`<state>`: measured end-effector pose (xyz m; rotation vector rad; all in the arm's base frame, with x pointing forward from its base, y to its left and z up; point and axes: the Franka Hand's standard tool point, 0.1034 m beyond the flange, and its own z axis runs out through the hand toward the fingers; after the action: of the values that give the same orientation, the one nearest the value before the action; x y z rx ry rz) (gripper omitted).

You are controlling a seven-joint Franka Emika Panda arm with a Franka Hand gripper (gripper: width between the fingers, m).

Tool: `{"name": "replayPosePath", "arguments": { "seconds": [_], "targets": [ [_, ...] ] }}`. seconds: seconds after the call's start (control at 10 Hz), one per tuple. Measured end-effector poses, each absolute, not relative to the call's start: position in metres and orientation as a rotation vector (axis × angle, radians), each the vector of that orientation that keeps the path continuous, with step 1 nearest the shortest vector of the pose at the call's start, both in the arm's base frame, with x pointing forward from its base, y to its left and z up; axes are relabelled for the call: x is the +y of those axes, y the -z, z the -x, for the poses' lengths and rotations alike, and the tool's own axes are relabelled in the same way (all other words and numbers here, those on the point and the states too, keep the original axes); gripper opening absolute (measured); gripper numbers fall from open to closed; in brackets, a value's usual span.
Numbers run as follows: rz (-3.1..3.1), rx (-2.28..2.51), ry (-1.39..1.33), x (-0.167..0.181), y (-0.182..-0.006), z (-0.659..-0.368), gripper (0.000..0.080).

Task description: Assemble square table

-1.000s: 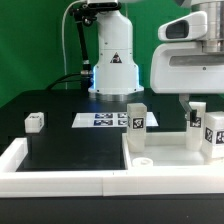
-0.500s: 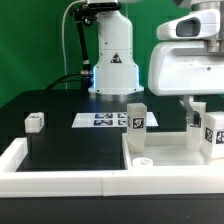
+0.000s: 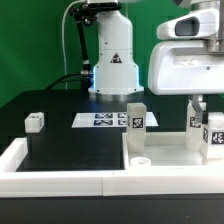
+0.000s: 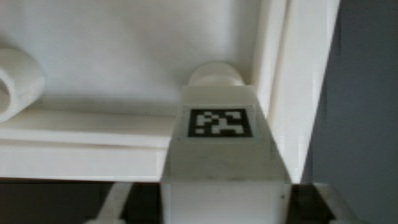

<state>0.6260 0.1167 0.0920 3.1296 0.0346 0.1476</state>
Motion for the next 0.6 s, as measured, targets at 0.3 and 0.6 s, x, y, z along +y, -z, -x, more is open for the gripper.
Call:
{"name": "replayPosePath", "arguments": {
  "seconds": [0.3,0.6],
  "targets": [
    [-3.128,-0.269,-0.148,0.1168,-0.0919,-0.6259,0.0292],
    [-3.064,-0.760,-0.171,0.1177,-0.0912,-0.6248,0.0292]
  ]
}}
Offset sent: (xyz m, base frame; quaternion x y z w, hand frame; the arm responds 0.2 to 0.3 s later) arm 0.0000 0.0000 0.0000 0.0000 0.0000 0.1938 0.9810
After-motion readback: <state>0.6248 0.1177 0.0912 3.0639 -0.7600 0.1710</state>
